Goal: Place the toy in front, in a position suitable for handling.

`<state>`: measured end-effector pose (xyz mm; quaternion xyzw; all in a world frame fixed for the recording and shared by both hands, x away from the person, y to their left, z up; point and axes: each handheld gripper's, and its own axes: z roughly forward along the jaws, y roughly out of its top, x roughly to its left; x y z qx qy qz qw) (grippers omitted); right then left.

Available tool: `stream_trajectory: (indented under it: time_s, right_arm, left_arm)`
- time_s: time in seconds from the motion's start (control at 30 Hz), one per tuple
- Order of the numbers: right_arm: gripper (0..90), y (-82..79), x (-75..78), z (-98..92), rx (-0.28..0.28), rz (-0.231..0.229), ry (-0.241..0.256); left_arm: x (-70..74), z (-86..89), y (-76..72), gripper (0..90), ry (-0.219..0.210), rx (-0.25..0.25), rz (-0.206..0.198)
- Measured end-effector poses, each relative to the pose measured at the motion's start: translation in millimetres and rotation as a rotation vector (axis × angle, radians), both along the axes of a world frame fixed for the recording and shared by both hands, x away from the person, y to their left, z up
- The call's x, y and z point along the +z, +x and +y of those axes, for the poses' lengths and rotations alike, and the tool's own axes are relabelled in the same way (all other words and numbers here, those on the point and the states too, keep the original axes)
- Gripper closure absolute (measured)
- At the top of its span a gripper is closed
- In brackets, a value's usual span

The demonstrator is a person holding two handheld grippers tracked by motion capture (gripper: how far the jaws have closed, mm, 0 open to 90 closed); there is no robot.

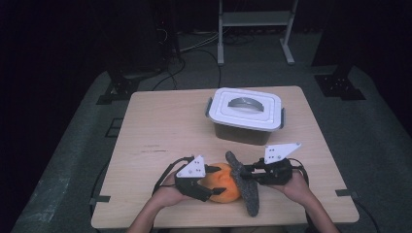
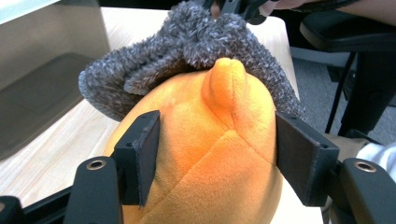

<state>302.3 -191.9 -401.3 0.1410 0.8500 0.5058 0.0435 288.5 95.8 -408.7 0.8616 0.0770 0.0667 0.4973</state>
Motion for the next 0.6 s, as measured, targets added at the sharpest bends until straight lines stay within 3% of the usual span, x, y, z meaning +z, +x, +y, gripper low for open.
stream_trajectory:
  time_s: [0.13,0.2,0.43,0.6]
  right_arm:
    - [74.4,-9.0,12.3,5.6,0.033,-0.045,0.040]
    - [74.4,-11.1,13.1,9.5,0.043,-0.053,0.020]
    - [74.3,-4.9,2.9,4.8,0.017,-0.028,-0.004]
    - [74.3,-2.2,-1.5,2.1,0.010,-0.015,-0.013]
  left_arm:
    - [0.6,1.4,1.8,35.1,-0.011,0.030,0.001]
    - [1.6,2.5,2.5,35.0,-0.013,0.047,-0.001]
    - [1.6,1.7,3.3,35.8,-0.016,0.065,0.003]
    - [1.5,-0.4,0.9,35.0,-0.008,0.025,0.020]
